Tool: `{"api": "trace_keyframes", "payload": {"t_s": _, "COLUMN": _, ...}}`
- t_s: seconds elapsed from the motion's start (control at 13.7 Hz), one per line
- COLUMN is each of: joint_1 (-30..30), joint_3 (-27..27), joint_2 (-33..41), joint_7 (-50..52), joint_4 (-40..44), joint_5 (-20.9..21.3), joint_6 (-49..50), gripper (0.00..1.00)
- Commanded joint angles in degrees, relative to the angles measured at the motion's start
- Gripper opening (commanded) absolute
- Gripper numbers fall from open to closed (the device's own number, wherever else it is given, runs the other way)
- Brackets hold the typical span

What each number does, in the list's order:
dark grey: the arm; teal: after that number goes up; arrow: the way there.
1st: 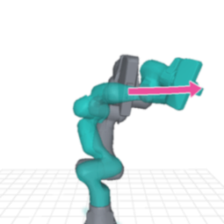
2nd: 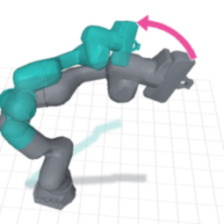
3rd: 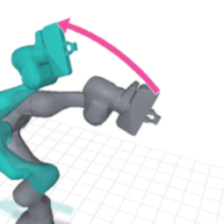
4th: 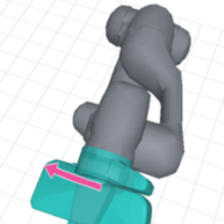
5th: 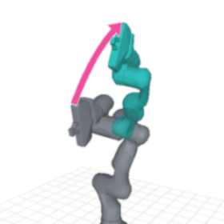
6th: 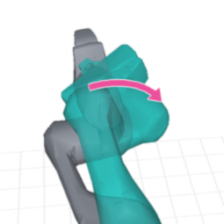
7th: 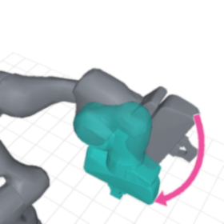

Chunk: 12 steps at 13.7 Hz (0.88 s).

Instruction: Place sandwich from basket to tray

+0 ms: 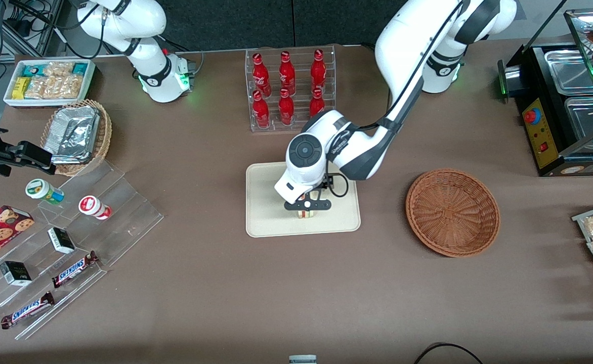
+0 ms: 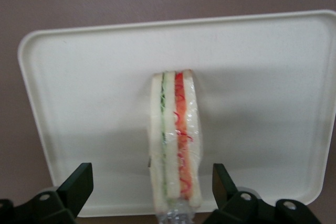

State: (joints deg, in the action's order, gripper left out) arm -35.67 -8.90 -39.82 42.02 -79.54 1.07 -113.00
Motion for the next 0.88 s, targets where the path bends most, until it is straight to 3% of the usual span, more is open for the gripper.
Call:
{"api": "trace_keyframes", "payload": {"t_s": 0.0, "joint_1": 2.79, "joint_3": 0.2, "joint_2": 2.81, "joint_7": -7.35, "joint_4": -0.79, "joint_5": 0.51, "joint_6": 4.34, "gripper": 1.0}}
{"api": "trace_keyframes", "payload": {"t_s": 0.8, "joint_1": 21.77, "joint_3": 0.82, "joint_2": 12.3, "joint_7": -24.95, "joint_4": -3.15, "joint_5": 0.51, "joint_6": 13.95, "gripper": 1.0}}
